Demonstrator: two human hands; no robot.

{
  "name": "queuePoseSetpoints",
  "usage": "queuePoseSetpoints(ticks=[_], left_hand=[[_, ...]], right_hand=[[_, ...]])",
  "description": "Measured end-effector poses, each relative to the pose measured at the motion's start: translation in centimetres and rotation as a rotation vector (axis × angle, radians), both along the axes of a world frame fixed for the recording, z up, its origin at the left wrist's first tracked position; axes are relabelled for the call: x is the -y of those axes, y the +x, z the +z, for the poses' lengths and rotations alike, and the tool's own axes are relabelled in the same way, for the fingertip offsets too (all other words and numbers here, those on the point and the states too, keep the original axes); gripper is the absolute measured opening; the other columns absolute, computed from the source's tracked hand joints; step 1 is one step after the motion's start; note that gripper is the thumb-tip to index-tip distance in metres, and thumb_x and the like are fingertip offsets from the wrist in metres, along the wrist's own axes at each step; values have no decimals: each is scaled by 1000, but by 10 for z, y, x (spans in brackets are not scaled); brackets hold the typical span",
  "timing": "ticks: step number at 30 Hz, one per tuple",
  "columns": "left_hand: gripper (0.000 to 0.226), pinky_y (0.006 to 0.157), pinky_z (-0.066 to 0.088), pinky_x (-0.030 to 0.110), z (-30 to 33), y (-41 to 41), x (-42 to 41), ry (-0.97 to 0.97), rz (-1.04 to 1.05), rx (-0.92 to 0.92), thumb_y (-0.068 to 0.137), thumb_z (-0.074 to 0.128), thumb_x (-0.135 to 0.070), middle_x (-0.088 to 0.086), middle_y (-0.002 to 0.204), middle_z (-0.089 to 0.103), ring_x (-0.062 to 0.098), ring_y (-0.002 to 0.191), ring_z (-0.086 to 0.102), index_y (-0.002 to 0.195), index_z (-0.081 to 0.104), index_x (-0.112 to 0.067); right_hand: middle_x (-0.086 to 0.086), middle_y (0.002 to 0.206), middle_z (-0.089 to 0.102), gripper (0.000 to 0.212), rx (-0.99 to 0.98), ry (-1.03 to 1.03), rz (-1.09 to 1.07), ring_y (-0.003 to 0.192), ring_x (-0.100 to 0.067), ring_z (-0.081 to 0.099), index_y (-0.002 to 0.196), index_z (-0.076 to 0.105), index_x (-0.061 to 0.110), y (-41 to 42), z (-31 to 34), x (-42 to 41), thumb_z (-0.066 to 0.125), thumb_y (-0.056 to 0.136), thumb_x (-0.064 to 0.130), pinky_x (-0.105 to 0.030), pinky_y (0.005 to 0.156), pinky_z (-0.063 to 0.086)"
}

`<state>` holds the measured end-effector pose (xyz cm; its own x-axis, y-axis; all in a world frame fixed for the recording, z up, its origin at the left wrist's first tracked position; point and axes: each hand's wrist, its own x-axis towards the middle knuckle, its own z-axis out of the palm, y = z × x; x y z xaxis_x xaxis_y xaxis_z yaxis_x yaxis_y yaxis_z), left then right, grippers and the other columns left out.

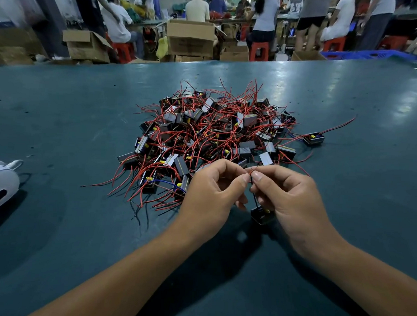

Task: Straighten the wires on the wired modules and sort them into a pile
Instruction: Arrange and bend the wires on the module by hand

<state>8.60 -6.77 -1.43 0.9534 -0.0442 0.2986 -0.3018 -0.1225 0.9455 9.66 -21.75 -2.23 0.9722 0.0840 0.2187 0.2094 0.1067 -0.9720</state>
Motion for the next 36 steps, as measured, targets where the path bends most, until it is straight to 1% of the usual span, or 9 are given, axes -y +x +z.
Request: queuePoseSetpoints(ticks=[7, 11, 16, 18, 21, 24, 28, 32, 36], left_hand=[[7, 65, 58, 43, 0, -1, 3, -1, -2, -17, 97, 62, -7, -1, 73, 67, 16, 64, 66, 94, 64, -1], [6, 60, 56, 31, -2, 1, 2, 0, 9, -10, 96, 65, -8, 1, 74, 67, 16, 63, 66, 93, 62, -3], [17, 63, 57, 30, 1, -2, 3, -44, 14, -2, 92, 68, -9, 2, 86, 63, 16, 74, 66, 104, 56, -8], [17, 73, 57, 31, 7, -3, -1, 181, 62, 184, 92, 65, -16, -2, 92, 63, 14, 83, 65, 107, 60, -12], [11, 80, 45, 18, 25, 0, -8, 610, 146, 507, 92, 65, -16, -2, 96, 61, 12, 86, 56, 101, 67, -8], [7, 78, 41, 27, 42, 2, -8, 781, 85, 489, 92, 67, -15, 0, 89, 60, 18, 86, 52, 90, 66, -8], [12, 72, 35, 26, 58, 4, -17, 908, -43, 408, 96, 64, -18, -1, 88, 56, 15, 80, 47, 89, 63, -9], [13, 68, 35, 21, 67, 3, -21, 930, -159, 312, 98, 61, -21, -9, 83, 53, 6, 73, 43, 86, 57, -17], [17, 62, 37, 22, 70, 8, -21, 970, -182, 190, 100, 58, -29, -10, 79, 55, 5, 71, 47, 85, 57, -21]], right_hand=[[-2, 65, 66, 8, -27, 70, -12, 53, -10, 53, 81, 78, 16, -1, 5, -1, 70, 85, 17, -15, 52, 46], [-3, 65, 66, 11, -6, 86, -17, 53, -10, 52, 80, 77, 14, -1, 5, -1, 69, 87, 10, -16, 51, 46], [-3, 65, 66, 18, 3, 86, -28, 52, -10, 51, 77, 76, 15, 0, 4, -2, 67, 90, 6, -15, 51, 44], [-1, 64, 65, 16, 39, 48, -32, 54, -9, 51, 78, 75, 14, -1, 4, -1, 67, 90, 7, -16, 51, 43], [6, 61, 61, 11, 151, -52, -9, 54, -7, 47, 79, 72, 15, -4, 6, 0, 69, 90, 13, -18, 50, 39], [6, 60, 58, 8, 214, -149, -16, 54, -7, 43, 77, 72, 25, -6, 7, 1, 67, 81, 30, -21, 52, 37], [7, 56, 54, 11, 243, -167, -1, 51, -1, 40, 75, 71, 26, -6, 7, 3, 68, 86, 25, -15, 50, 33], [5, 56, 51, 15, 289, -233, 21, 51, -4, 37, 74, 70, 32, -9, 7, 2, 68, 87, 26, -19, 48, 32], [-5, 56, 52, 13, 312, -280, -2, 50, -6, 37, 74, 70, 24, -10, 8, 4, 68, 87, 24, -22, 47, 33]])
